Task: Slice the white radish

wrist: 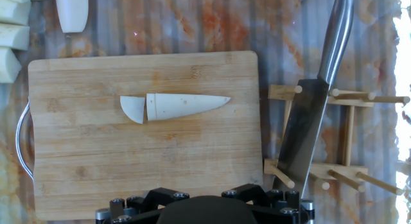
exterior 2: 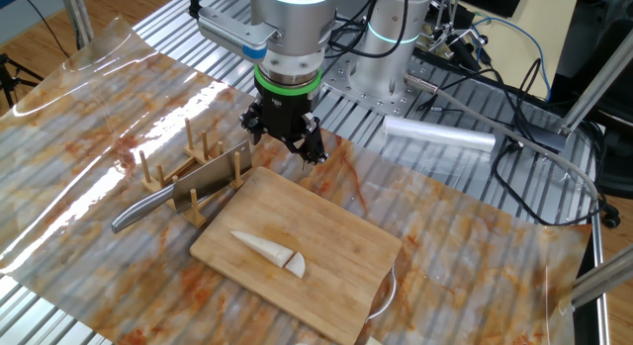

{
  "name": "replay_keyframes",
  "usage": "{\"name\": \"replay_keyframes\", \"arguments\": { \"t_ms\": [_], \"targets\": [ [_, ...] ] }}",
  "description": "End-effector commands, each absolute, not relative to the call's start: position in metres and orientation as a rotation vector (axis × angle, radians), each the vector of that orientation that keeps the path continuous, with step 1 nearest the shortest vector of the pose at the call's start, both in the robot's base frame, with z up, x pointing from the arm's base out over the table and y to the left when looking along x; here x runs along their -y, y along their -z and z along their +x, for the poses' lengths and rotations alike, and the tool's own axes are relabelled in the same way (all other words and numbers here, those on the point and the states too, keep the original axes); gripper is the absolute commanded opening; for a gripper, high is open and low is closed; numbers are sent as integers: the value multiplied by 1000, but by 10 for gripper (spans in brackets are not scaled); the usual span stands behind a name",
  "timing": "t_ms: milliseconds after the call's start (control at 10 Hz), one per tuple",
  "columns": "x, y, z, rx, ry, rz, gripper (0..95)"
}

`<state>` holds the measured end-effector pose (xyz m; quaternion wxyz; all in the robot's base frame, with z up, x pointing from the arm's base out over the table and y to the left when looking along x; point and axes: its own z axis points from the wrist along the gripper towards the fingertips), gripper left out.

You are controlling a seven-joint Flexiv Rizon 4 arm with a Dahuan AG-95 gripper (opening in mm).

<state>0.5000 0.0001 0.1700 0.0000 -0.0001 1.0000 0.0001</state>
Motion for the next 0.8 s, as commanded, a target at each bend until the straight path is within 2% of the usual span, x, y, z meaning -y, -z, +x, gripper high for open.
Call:
{"name": "replay_keyframes", "arguments": {
  "t_ms": [100, 800],
  "targets": [
    [0, -170, 500, -3119, -99, 134, 0],
    [0, -170, 499, -3119, -98, 124, 0]
  ]
}}
